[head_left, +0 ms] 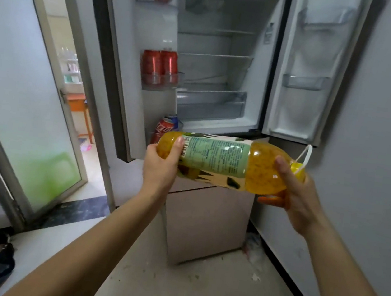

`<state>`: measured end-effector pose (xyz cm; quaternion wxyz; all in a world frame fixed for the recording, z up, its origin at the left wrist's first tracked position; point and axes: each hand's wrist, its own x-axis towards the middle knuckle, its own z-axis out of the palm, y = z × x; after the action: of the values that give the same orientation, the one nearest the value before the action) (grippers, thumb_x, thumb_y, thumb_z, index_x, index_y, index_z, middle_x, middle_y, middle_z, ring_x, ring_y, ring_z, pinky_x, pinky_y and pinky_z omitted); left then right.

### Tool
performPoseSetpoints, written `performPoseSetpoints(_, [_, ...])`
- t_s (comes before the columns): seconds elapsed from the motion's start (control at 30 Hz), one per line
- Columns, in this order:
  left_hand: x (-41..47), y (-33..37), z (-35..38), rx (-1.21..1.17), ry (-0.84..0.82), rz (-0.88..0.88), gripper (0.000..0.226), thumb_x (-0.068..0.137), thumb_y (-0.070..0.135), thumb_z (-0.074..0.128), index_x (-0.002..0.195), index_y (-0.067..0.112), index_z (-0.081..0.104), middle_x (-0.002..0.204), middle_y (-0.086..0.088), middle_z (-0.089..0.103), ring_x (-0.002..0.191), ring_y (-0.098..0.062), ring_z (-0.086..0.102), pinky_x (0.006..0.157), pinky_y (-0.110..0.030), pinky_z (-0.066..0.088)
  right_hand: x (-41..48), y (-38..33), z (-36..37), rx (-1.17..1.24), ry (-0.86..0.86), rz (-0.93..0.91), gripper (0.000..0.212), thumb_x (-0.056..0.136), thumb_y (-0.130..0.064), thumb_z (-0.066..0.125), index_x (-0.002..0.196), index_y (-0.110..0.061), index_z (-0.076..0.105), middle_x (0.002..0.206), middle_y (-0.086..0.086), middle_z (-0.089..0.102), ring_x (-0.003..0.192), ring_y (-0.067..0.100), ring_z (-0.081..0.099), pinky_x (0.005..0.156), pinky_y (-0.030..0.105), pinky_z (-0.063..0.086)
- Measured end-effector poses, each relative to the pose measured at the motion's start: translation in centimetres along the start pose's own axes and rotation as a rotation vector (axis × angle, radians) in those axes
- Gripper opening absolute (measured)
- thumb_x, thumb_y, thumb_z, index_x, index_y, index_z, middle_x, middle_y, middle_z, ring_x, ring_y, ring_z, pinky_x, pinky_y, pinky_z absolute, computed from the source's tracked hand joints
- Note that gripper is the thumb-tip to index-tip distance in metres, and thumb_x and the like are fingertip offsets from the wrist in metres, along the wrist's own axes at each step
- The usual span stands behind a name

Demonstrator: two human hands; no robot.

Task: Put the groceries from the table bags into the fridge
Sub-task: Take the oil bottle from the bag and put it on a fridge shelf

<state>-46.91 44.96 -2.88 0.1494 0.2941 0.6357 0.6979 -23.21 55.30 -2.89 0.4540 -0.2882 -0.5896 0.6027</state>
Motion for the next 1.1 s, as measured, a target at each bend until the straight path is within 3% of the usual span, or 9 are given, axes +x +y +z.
performPoseSetpoints(0.13, [6.9,-1.0,5.4,-0.027,-0.009,0.041,0.039,0.089,0.047,0.067,0.112,0.018,0.052,0.107,-0.002,0.065,0.097,-0.014,0.065,0.078,-0.028,0.057,7.1,0.9,-2.0,0.018,-0.026,0.005,0.109,0.035,-0.076,0.088,0.127,-0.022,0.063,0.113,0.008,0.075,0.097,0.031,0.074,0.056,0.036,0.062])
performPoseSetpoints(0.3, [16.7,-2.9,11.9,-0.047,-0.032,0.069,0.041,0.090,0.043,0.068,0.113,0.014,0.053,0.102,0.002,0.063,0.094,-0.011,0.062,0.074,-0.022,0.050,17.4,2.6,-3.3,0.042,-0.055,0.002,0.112,0.039,-0.067,0.093,0.135,-0.021,0.057,0.123,0.010,0.071,0.107,0.032,0.071,0.073,0.044,0.063])
performPoseSetpoints(0.4, [22.7,-2.9,15.2,-0.013,-0.057,0.091,0.040,0.091,0.045,0.066,0.112,0.016,0.048,0.099,0.006,0.060,0.093,-0.009,0.062,0.070,-0.017,0.051,23.6,2.8,-3.4,0.066,-0.052,0.009,0.113,0.038,-0.061,0.096,0.136,-0.021,0.056,0.125,0.010,0.070,0.108,0.032,0.071,0.071,0.042,0.063])
performPoseSetpoints(0.47, [26.6,-2.6,17.4,-0.033,-0.072,0.096,0.043,0.090,0.047,0.066,0.115,0.018,0.047,0.104,0.002,0.061,0.098,-0.013,0.064,0.076,-0.025,0.056,27.7,3.0,-3.5,0.081,-0.044,0.005,0.112,0.038,-0.057,0.097,0.136,-0.020,0.057,0.125,0.011,0.070,0.108,0.031,0.071,0.070,0.041,0.062])
performPoseSetpoints(0.63, [35.8,-2.4,22.7,-0.088,-0.056,0.154,0.049,0.079,0.060,0.069,0.107,0.028,0.045,0.117,-0.004,0.057,0.105,-0.017,0.063,0.089,-0.045,0.058,37.9,3.5,-3.5,0.152,-0.024,-0.083,0.069,0.072,-0.035,0.080,0.137,-0.024,0.057,0.130,0.010,0.066,0.111,0.031,0.069,0.070,0.044,0.061])
performPoseSetpoints(0.73, [40.8,-1.9,25.5,-0.057,0.005,0.195,0.071,0.066,0.072,0.067,0.114,0.025,0.043,0.123,-0.004,0.049,0.112,-0.019,0.057,0.096,-0.046,0.053,44.2,4.1,-3.5,0.210,-0.039,-0.130,0.068,0.075,-0.033,0.078,0.139,-0.027,0.055,0.133,0.008,0.064,0.113,0.029,0.068,0.070,0.046,0.061])
performPoseSetpoints(0.83, [45.1,-1.1,28.6,0.010,0.065,0.229,0.084,0.068,0.072,0.066,0.127,0.017,0.039,0.125,-0.001,0.038,0.120,-0.019,0.048,0.103,-0.045,0.047,50.1,4.7,-3.7,0.268,-0.087,-0.168,0.071,0.074,-0.034,0.081,0.139,-0.028,0.054,0.135,0.007,0.063,0.116,0.032,0.066,0.071,0.047,0.060])
performPoseSetpoints(1.0, [52.8,1.7,33.3,0.093,0.146,0.297,0.077,0.086,0.061,0.062,0.137,0.010,0.034,0.130,-0.005,0.031,0.131,-0.022,0.034,0.116,-0.038,0.030,59.4,2.5,-3.4,0.394,-0.128,-0.258,0.085,0.066,-0.032,0.089,0.141,-0.024,0.050,0.132,0.007,0.064,0.110,0.023,0.070,0.067,0.043,0.061])
performPoseSetpoints(1.1, [57.5,4.1,35.5,0.194,0.223,0.304,0.077,0.097,0.055,0.049,0.150,0.005,0.023,0.150,-0.015,0.024,0.144,-0.030,0.017,0.119,-0.037,0.014,64.5,0.4,-2.5,0.367,-0.142,-0.356,0.094,0.053,-0.042,0.097,0.135,-0.030,0.055,0.128,0.001,0.066,0.116,0.025,0.067,0.079,0.052,0.060])
